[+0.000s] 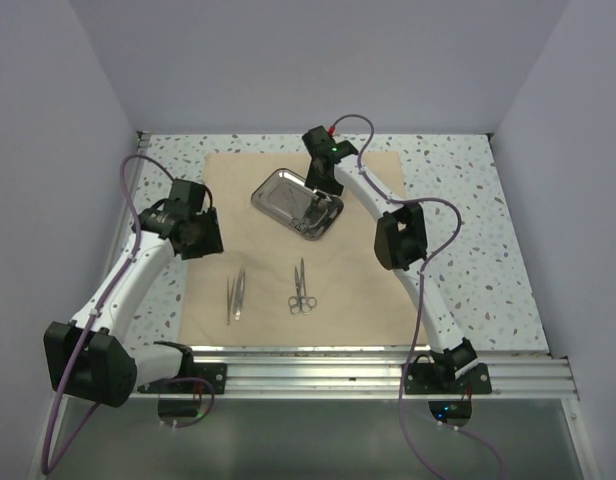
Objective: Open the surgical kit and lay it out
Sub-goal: Pick up the medical item from the container.
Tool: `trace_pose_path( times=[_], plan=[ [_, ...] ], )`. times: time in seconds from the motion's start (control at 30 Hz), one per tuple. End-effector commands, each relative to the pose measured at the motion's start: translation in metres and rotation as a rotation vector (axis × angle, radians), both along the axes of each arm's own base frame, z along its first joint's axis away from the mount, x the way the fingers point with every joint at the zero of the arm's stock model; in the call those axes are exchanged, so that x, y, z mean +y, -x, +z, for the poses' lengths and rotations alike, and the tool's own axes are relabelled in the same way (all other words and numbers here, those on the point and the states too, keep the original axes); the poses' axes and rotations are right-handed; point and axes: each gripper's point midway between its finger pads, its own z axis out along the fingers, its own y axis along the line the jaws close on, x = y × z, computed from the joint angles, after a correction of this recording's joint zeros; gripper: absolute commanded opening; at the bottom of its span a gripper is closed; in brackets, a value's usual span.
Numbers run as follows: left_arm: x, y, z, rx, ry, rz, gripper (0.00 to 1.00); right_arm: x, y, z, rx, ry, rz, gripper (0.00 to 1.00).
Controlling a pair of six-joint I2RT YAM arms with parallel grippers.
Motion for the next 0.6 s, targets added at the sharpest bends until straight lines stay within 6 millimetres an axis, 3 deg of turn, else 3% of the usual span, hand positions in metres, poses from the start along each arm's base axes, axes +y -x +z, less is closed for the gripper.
trace_pose_path(
  times=[0.0,0.13,0.33,0.57],
  plan=[
    [0.004,0.000,-0.002,-0.001,-0.006,0.029,0.52,0.010,0.001,0.014,-0.018,-0.032,0.010,0.59],
    [0.004,-0.001,-0.001,-0.007,-0.008,0.023,0.52,0.016,0.008,0.016,-0.012,-0.041,0.018,0.58],
    [0.007,-0.001,0.001,-0.010,-0.032,0.006,0.52,0.032,0.020,-0.003,0.024,-0.037,0.029,0.57],
    [0.013,0.001,0.000,-0.007,-0.066,-0.014,0.53,0.027,0.020,-0.016,0.033,-0.007,0.007,0.45]
  ],
)
